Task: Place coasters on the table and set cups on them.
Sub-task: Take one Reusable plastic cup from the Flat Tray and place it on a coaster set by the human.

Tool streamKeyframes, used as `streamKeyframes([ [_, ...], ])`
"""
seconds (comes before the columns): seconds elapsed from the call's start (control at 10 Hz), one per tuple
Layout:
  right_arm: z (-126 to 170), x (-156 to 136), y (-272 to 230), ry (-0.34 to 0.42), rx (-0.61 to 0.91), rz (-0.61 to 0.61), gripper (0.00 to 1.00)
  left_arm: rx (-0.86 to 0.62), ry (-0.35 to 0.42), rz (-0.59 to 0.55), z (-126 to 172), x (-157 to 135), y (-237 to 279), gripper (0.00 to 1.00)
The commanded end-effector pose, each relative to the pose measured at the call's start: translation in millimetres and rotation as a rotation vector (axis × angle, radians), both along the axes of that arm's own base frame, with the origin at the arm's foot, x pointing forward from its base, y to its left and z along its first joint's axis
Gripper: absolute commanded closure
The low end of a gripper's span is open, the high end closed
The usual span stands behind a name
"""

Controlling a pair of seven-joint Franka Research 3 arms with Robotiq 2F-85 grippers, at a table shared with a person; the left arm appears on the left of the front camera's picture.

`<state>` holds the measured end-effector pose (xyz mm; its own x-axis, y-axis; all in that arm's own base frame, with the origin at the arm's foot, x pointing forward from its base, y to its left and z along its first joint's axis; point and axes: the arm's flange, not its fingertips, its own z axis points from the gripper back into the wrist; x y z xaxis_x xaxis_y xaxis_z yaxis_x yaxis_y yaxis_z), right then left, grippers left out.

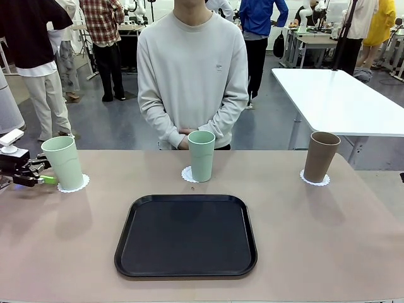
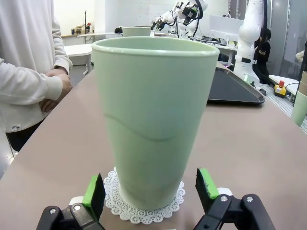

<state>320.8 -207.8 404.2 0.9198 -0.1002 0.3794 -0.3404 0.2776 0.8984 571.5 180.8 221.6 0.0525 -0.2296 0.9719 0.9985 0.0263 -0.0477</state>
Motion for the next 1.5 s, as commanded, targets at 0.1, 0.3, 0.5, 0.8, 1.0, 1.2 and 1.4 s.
streamKeyframes([
  [0.1,0.2,-0.3,-0.3,-0.007,0.009,0.002,0.00,0.057,-0.029,0.045,11.1,-8.1,11.2,0.00],
  [0.3,0.2,-0.3,-0.3,-0.007,0.009,0.002,0.00,0.125,-0.030,0.093,20.5,-14.2,28.0,0.00],
  [0.5,0.2,-0.3,-0.3,-0.007,0.009,0.002,0.00,0.226,0.078,0.218,47.1,-31.7,30.8,0.00],
  [0.8,0.2,-0.3,-0.3,-0.007,0.009,0.002,0.00,0.555,0.219,0.623,126.6,-84.7,22.0,0.00],
  [1.0,0.2,-0.3,-0.3,-0.007,0.009,0.002,0.00,0.809,0.307,0.659,164.6,-113.9,8.9,0.00],
  [1.2,0.2,-0.3,-0.3,-0.007,0.009,0.002,0.00,0.917,0.383,0.692,204.6,-136.9,-2.8,0.00],
  [1.4,0.2,-0.3,-0.3,-0.007,0.009,0.002,0.00,1.046,0.434,0.687,228.7,-153.4,-16.4,0.00],
])
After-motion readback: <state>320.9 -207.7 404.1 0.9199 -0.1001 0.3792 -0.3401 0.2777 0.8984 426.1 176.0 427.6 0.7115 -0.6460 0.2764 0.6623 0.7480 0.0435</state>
